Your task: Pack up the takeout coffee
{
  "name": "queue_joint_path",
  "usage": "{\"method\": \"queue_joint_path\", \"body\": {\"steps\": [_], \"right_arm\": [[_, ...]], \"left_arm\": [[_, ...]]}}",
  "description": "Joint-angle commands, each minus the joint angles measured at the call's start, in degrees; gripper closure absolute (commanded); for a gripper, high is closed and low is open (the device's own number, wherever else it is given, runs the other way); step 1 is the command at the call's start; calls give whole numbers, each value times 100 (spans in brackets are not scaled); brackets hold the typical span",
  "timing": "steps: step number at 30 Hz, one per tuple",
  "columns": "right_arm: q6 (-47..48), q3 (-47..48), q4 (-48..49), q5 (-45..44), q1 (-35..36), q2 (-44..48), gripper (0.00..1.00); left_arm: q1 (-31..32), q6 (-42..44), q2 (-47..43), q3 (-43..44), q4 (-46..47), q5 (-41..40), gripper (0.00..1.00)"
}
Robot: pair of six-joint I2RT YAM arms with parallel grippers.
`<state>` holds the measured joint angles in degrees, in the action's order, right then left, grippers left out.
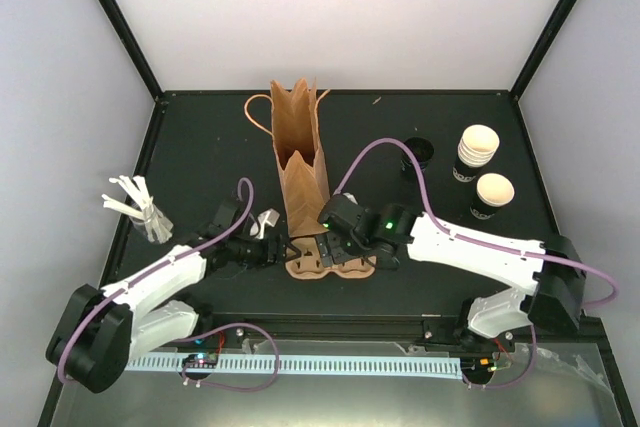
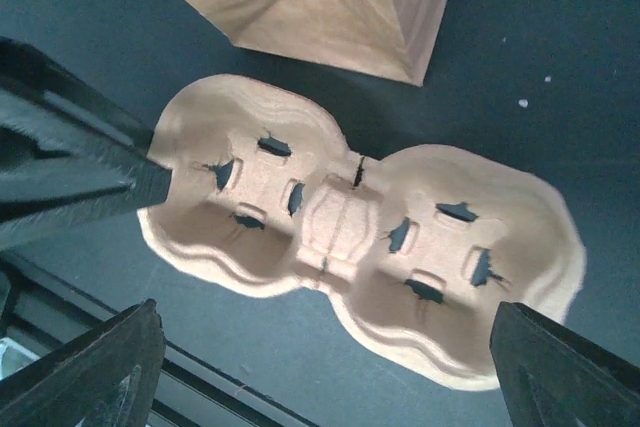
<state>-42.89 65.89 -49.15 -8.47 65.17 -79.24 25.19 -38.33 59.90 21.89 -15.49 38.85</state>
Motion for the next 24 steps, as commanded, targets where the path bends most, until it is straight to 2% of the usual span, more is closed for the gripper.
{"method": "queue_joint_path", "body": {"steps": [1, 8, 13, 24], "right_arm": [[-565, -14, 140, -15, -22, -182, 9], [-814, -393, 266, -339, -23, -236, 14], [-934, -498, 354, -404, -26, -310, 17], [-836, -692, 511, -385, -45, -514, 20]], "left_arm": [[368, -474, -28, -104, 569, 14, 40], [976, -1046, 195, -315, 1302, -119, 41], [1357, -1241, 382, -272, 1492, -256, 41], [1160, -475, -590, 460, -795, -1695, 31]]}}
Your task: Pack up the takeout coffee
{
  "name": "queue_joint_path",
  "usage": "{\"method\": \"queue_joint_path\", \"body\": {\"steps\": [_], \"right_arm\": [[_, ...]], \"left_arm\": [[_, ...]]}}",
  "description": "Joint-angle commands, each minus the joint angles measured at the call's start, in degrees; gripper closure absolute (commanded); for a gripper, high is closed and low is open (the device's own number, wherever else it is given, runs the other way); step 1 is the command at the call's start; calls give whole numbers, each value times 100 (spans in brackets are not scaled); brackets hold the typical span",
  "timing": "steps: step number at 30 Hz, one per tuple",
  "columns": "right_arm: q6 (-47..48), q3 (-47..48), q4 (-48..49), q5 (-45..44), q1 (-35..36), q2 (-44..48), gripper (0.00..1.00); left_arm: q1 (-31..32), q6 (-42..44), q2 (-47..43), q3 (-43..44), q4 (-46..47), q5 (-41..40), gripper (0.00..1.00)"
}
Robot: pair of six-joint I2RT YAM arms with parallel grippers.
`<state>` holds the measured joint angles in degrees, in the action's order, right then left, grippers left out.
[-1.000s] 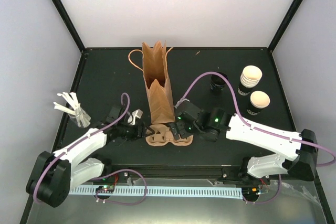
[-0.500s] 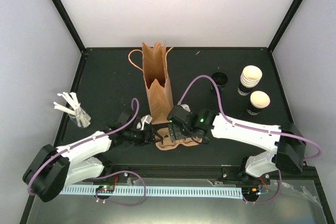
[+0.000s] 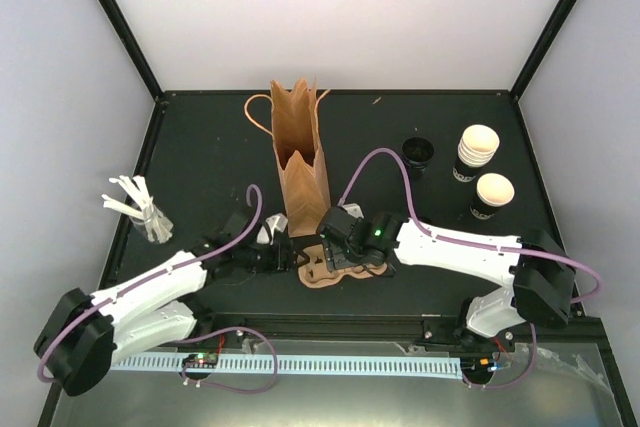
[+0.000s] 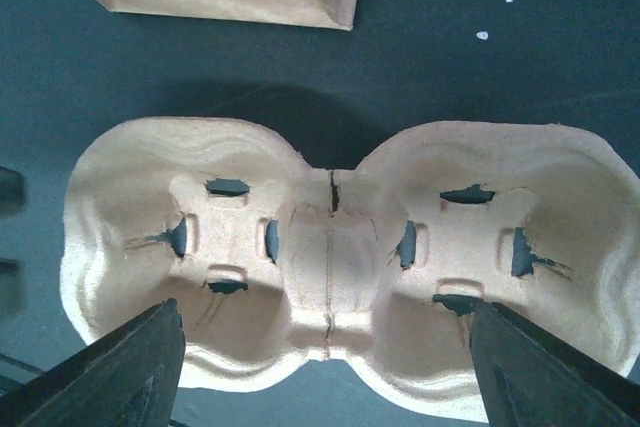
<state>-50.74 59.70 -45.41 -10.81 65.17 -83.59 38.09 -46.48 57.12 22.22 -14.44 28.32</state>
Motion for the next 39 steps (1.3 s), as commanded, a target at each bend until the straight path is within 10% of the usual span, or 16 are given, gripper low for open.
{"method": "queue_joint_path", "body": {"steps": [1, 15, 39], "right_arm": [[-61, -85, 168, -135, -40, -98, 20], [-124, -121, 350, 106, -48, -523, 24], [-78, -33, 463, 66, -48, -1204, 38]], "left_arm": [[-160, 374, -413, 496, -1097, -815, 31], [-239, 801, -1835, 1358, -2492, -2594, 28], [-264, 1073, -1647, 1552, -2612, -2714, 27]]}}
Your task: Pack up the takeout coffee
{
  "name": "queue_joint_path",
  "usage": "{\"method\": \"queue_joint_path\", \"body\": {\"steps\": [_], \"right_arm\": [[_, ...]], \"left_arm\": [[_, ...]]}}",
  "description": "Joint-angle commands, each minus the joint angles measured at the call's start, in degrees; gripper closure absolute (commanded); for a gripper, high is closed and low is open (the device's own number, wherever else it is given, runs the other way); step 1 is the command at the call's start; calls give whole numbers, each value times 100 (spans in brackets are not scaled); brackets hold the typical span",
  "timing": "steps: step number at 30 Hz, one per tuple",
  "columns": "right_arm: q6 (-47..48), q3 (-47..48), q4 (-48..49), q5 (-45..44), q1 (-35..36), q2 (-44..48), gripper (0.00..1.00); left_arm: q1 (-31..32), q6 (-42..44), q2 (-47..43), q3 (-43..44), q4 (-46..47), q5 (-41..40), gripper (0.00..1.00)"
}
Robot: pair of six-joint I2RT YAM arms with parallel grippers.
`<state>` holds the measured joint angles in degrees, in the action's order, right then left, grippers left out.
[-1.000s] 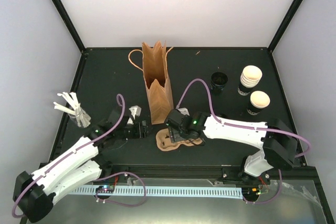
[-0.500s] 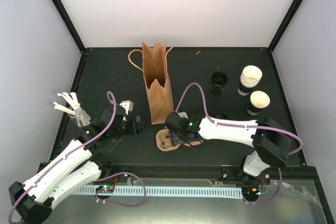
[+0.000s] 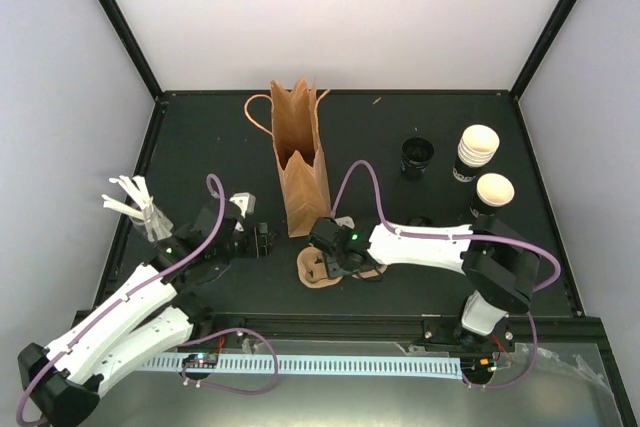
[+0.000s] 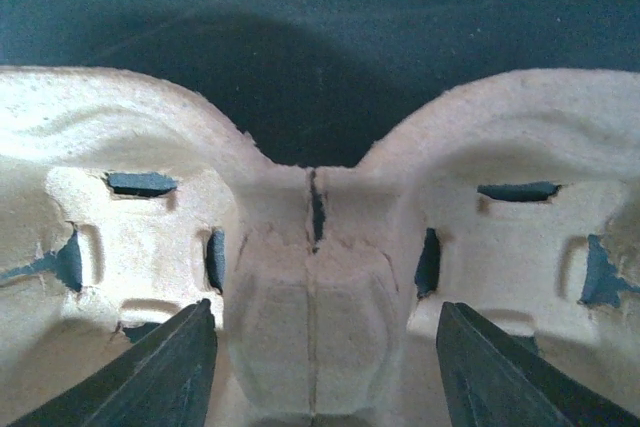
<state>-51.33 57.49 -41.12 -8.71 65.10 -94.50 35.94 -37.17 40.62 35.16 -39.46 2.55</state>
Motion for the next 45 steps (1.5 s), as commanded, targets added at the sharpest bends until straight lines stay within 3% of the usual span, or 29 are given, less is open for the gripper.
{"method": "queue_joint_path", "body": {"steps": [1, 15, 28, 45], "right_arm": [[-16, 205, 32, -146, -41, -138, 40], [3, 315, -163, -292, -41, 7, 57], [56, 457, -955, -918, -50, 1229, 57], [1145, 1723, -1573, -1962, -480, 2858, 56]], "left_arm": [[-45, 153, -1, 275, -125, -154, 27], [-58, 227, -10, 349, -281, -273, 27], [-55, 352, -11, 725, -531, -404, 27], [-64, 537, 322, 1807, -702, -481, 24]]}}
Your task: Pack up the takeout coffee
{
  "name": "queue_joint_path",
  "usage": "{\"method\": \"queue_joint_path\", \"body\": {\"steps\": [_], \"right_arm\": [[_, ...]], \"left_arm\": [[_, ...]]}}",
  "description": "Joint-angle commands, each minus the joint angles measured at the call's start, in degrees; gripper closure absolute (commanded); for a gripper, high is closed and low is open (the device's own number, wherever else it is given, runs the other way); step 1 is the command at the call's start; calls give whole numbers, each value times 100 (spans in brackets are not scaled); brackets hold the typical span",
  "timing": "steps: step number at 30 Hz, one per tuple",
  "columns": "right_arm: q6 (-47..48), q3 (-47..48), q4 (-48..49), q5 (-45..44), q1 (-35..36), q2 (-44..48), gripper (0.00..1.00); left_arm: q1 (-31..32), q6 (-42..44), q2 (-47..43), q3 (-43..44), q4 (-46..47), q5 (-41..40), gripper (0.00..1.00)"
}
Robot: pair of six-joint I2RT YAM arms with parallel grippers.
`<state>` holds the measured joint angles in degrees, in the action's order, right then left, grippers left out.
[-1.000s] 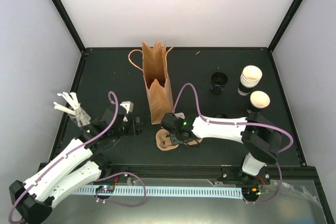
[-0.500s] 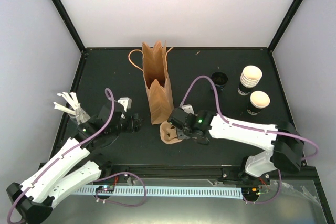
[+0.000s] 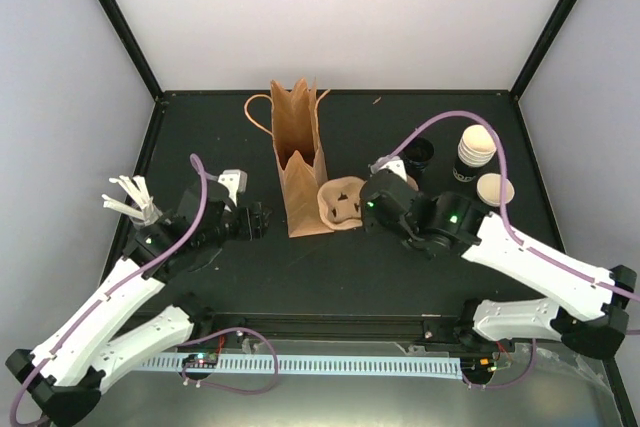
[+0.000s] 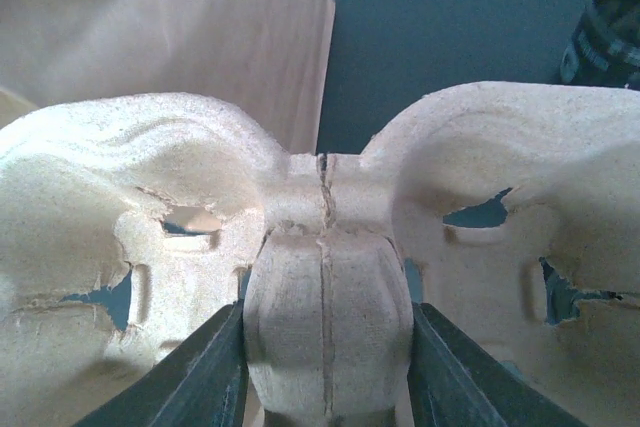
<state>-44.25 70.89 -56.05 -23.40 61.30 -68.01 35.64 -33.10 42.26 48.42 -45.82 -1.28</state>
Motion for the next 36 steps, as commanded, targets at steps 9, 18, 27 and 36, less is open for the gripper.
{"method": "queue_joint_path", "body": {"steps": [9, 18, 27, 36], "right_arm": [[1225, 934, 156, -762, -118, 505, 56], [1616, 825, 420, -781, -118, 859, 56], [1826, 680, 617, -824, -118, 1150, 56], [1698, 699, 39, -517, -118, 905, 54]], "left_arm": [[-35, -204, 986, 1756, -67, -947, 23], [-37, -519, 2331, 3394, -330, -1271, 23], [-34, -825, 3851, 4746, -1167, -2355, 30], [-32, -1271, 4605, 5305, -2067, -2571, 39]]}}
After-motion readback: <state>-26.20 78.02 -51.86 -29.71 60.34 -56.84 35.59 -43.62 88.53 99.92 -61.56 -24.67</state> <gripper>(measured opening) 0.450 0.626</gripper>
